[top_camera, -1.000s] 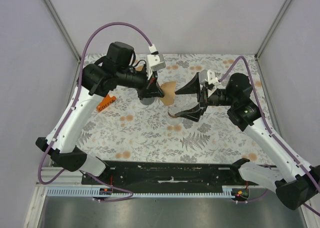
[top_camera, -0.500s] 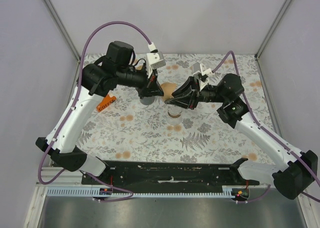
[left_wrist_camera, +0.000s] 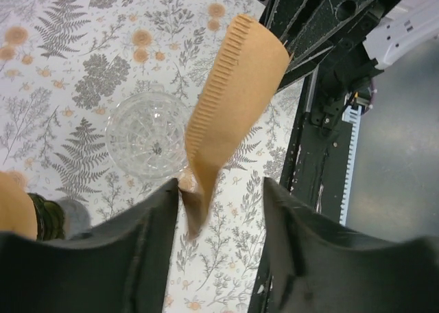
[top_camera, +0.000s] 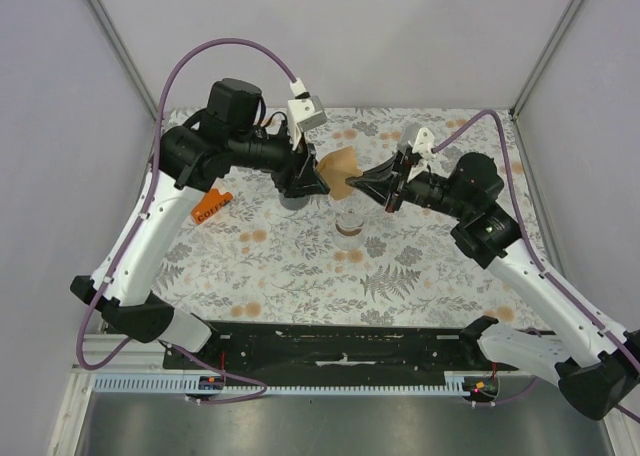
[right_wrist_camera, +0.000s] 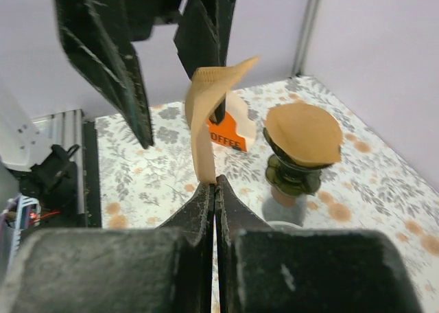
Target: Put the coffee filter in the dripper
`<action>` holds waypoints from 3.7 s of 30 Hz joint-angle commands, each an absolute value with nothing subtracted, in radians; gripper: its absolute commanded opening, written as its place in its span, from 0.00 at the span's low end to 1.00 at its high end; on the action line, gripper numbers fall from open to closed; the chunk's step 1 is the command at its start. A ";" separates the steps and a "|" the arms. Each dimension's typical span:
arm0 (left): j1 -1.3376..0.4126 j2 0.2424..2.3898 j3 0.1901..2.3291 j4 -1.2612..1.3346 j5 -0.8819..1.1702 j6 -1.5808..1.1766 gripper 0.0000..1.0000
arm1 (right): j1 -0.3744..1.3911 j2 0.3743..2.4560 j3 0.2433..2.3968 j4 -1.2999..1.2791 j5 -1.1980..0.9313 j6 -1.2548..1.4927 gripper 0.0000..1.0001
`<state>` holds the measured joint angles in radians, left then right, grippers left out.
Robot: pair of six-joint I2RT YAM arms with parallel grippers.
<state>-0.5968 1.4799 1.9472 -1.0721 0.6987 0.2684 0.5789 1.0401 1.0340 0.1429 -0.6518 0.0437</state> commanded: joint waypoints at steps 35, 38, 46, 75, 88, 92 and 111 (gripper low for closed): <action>-0.646 1.713 2.477 -0.865 0.307 -0.061 0.85 | 0.808 1.333 1.598 -0.182 0.239 -0.189 0.00; -0.646 1.718 2.474 -0.868 0.246 -0.058 0.86 | 0.818 1.357 1.621 -0.195 0.244 -0.184 0.00; -0.646 1.735 2.483 -0.861 0.121 -0.063 0.79 | 0.833 1.391 1.640 -0.206 0.241 -0.164 0.00; -0.660 1.687 2.362 -0.905 0.078 -0.029 0.02 | 0.821 1.370 1.605 -0.183 0.059 -0.224 0.19; -0.655 1.629 2.364 -1.061 0.532 0.241 0.02 | 0.493 1.156 1.469 -0.247 -0.791 -0.206 0.88; -0.653 1.623 2.358 -1.111 0.629 0.285 0.02 | 0.489 1.225 1.531 -0.282 -0.906 -0.193 0.94; -0.652 1.592 2.373 -1.290 0.766 0.471 0.40 | 0.431 1.302 1.569 -0.367 -1.272 -0.210 0.00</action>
<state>-0.6540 1.6444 2.3421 -1.2278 0.7551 0.3847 0.4618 1.3338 1.5558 -0.3412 -1.1362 -0.1970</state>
